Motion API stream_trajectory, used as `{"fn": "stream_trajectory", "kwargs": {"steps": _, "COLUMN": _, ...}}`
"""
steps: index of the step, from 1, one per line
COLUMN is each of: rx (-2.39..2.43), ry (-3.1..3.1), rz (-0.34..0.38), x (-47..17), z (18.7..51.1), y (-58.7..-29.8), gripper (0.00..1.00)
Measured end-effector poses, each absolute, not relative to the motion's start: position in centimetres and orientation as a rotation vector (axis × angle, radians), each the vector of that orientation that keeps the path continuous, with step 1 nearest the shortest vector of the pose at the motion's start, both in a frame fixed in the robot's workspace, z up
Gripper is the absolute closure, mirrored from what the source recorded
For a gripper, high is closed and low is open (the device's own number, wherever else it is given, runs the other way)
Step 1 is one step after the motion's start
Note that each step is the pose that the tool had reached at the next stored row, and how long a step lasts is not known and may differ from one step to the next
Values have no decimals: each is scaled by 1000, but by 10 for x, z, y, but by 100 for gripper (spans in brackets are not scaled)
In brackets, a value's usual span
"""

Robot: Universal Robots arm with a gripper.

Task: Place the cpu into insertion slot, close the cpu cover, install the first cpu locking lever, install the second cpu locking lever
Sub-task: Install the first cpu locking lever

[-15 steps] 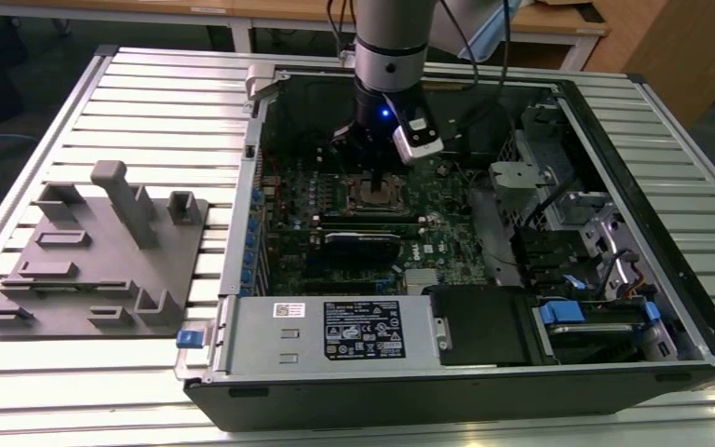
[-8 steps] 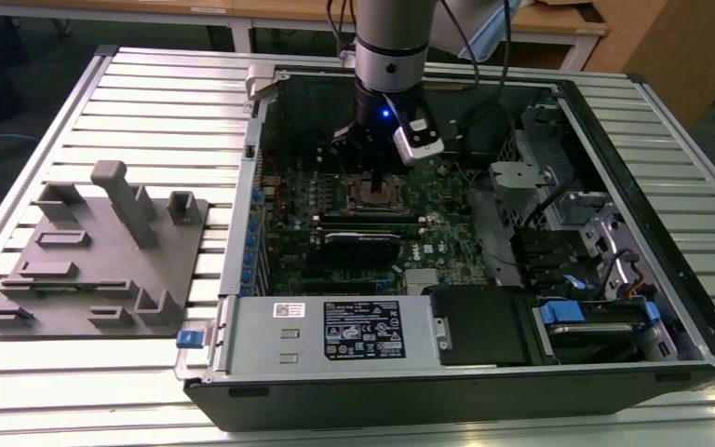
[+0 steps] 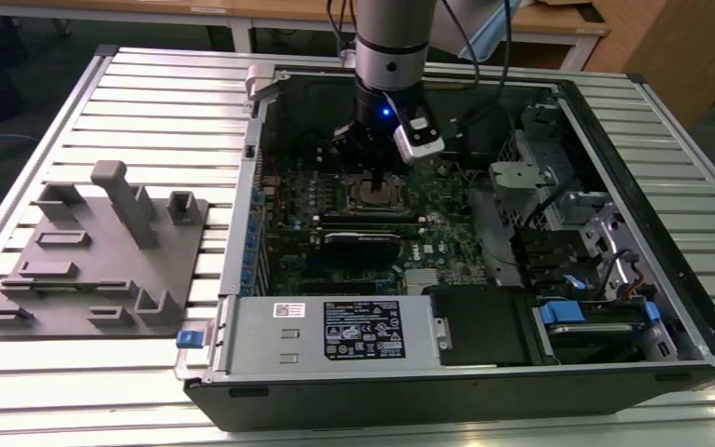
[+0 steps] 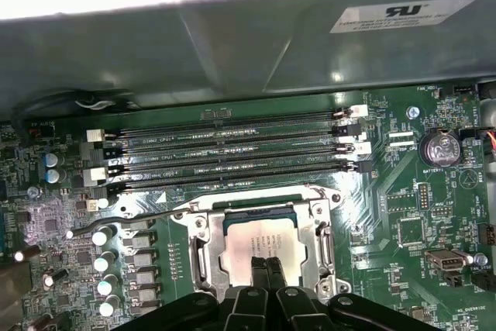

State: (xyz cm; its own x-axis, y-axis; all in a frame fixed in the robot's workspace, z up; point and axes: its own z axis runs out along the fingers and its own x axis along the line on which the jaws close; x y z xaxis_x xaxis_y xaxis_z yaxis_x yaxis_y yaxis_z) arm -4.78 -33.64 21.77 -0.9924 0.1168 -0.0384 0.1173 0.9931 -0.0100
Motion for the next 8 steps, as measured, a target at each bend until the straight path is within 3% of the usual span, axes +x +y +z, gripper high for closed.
{"fn": "stream_trajectory", "kwargs": {"steps": 8, "rx": 182, "ry": 3098, "rz": -19, "x": -48, "z": 225, "y": -336, "gripper": 89}}
